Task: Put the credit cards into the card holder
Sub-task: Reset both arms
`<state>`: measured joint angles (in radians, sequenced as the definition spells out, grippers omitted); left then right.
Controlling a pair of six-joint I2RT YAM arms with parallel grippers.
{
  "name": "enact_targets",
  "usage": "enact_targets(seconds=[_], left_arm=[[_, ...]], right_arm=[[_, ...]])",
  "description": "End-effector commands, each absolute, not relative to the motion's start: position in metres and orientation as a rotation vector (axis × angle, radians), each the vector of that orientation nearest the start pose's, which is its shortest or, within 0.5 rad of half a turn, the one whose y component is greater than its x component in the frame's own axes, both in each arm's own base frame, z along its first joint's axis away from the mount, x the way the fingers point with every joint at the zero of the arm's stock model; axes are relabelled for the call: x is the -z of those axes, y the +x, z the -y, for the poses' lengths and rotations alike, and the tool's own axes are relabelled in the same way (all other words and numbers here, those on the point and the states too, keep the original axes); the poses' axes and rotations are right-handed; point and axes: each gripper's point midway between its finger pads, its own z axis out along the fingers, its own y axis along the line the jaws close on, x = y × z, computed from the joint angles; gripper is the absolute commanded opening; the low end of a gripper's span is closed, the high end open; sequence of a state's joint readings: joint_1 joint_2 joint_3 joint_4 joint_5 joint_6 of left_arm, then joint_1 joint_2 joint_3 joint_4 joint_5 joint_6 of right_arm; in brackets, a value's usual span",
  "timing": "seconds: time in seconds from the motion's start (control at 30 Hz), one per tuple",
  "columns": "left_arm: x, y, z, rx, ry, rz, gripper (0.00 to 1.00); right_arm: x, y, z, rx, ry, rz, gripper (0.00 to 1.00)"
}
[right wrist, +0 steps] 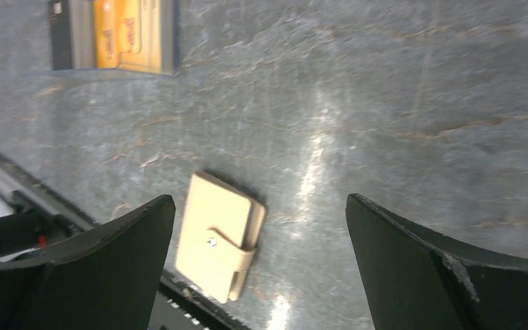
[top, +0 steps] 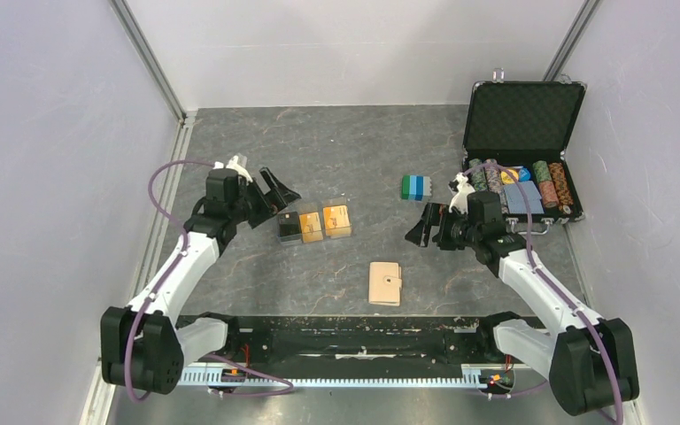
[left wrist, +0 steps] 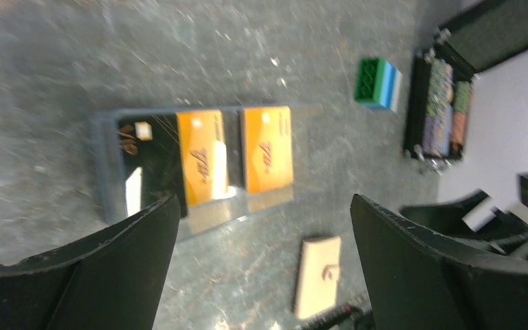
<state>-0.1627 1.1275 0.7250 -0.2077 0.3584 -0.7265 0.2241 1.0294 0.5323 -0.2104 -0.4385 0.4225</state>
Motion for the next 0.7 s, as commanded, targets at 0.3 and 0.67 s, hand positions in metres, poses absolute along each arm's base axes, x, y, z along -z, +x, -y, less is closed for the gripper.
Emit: enact_targets(seconds=[0.3, 0.67], left_arm=[[-0.201, 0.332, 0.043, 0.186, -0.133, -1.748, 1.00], [-0.174, 0.327, 0.029, 0.061, -0.089, -1.804, 1.00]], right_arm=[[-0.136, 0.303, -0.028, 0.038, 0.030, -1.955, 0.98], [-0.112, 0.291, -0.008, 0.142, 0.030, -1.850, 0.98]])
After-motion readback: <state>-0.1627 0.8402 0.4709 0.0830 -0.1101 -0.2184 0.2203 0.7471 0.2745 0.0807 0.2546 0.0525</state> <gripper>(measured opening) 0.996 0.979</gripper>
